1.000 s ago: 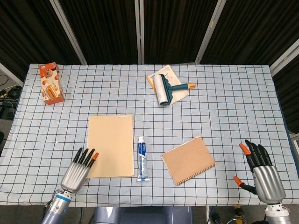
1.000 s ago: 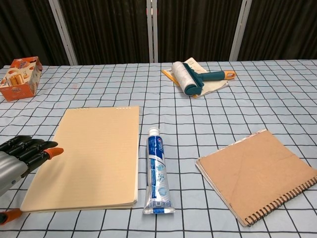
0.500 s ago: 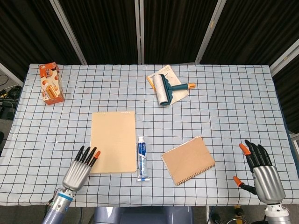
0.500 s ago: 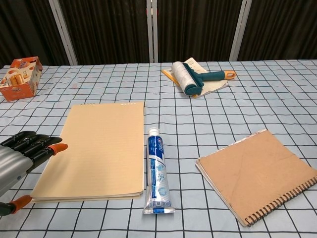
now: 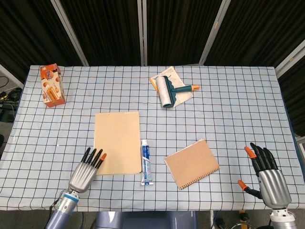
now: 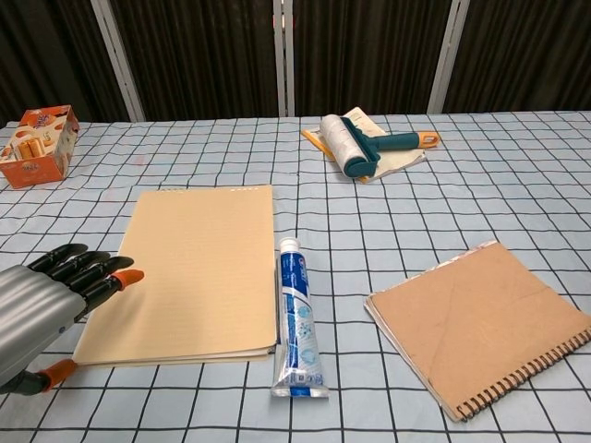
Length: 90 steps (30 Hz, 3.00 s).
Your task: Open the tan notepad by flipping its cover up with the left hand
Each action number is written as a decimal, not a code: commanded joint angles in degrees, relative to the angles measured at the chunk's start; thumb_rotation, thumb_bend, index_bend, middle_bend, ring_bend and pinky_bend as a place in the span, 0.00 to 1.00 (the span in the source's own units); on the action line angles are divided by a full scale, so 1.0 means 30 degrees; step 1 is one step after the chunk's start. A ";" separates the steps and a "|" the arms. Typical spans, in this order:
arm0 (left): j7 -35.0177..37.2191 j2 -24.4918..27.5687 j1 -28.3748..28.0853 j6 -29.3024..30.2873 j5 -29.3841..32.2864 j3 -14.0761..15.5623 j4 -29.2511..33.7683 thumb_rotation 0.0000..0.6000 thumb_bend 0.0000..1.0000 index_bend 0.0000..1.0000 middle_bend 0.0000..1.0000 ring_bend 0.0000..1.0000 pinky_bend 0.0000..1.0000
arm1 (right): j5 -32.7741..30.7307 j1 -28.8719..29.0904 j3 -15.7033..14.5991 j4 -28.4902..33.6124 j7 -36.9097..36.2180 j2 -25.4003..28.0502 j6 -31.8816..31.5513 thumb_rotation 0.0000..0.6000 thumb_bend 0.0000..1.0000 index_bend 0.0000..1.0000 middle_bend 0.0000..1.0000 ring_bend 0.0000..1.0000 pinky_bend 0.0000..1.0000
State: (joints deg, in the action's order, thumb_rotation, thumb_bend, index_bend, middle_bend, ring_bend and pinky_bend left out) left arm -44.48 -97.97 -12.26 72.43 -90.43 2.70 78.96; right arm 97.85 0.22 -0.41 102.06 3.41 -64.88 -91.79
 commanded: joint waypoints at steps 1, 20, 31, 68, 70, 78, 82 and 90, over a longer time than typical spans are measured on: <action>-0.0104 -0.0068 -0.0120 -0.0069 0.0118 -0.0115 0.0082 1.00 0.61 0.05 0.00 0.00 0.00 | -0.0029 -0.0011 -0.0004 0.0047 -0.0105 0.0027 -0.0001 1.00 0.08 0.05 0.00 0.00 0.00; -0.1078 -0.0506 -0.0850 -0.0722 0.1233 -0.0829 -0.0296 1.00 0.66 0.06 0.00 0.00 0.00 | -0.0001 -0.0135 0.0011 0.0174 -0.0290 0.0116 -0.0203 1.00 0.08 0.07 0.00 0.00 0.00; -0.2249 -0.0377 -0.1621 -0.1328 0.2382 -0.1612 0.0543 1.00 0.66 0.18 0.00 0.00 0.00 | 0.0062 -0.0162 -0.0022 0.0247 -0.0301 0.0129 -0.0196 1.00 0.08 0.07 0.00 0.00 0.00; 0.0895 0.4332 -0.0877 0.2230 -0.1411 0.1512 0.2556 1.00 0.69 0.87 0.00 0.00 0.00 | 0.0314 -0.0253 -0.0138 0.0607 -0.0227 0.0242 -0.0200 1.00 0.08 0.10 0.00 0.00 0.00; 0.1048 0.4591 -0.0650 0.2523 -0.1752 0.1807 0.2617 1.00 0.69 0.88 0.00 0.00 0.00 | 0.0313 -0.0256 -0.0150 0.0615 -0.0188 0.0235 -0.0179 1.00 0.08 0.10 0.00 0.00 0.00; 0.1680 0.5544 0.0288 0.3723 -0.3135 0.2900 0.2864 1.00 0.69 0.88 0.00 0.00 0.00 | 0.0411 -0.0289 -0.0189 0.0652 -0.0016 0.0184 -0.0197 1.00 0.08 0.10 0.00 0.00 0.00; 0.1802 0.6292 0.0717 0.4325 -0.4101 0.3581 0.2929 1.00 0.69 0.89 0.00 0.00 0.00 | 0.0388 -0.0299 -0.0193 0.0641 0.0008 0.0167 -0.0179 1.00 0.08 0.10 0.00 0.00 0.00; 0.2235 0.7994 0.1363 0.5172 -0.5949 0.4528 0.3002 1.00 0.69 0.89 0.00 0.00 0.00 | 0.0497 -0.0317 -0.0214 0.0642 0.0088 0.0132 -0.0209 1.00 0.08 0.10 0.00 0.00 0.00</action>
State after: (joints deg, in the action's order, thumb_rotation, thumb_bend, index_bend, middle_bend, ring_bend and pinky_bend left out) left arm -38.38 -74.70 -8.71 87.36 -107.50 15.76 88.25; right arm 99.32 -0.73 -1.03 104.00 3.65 -64.46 -92.44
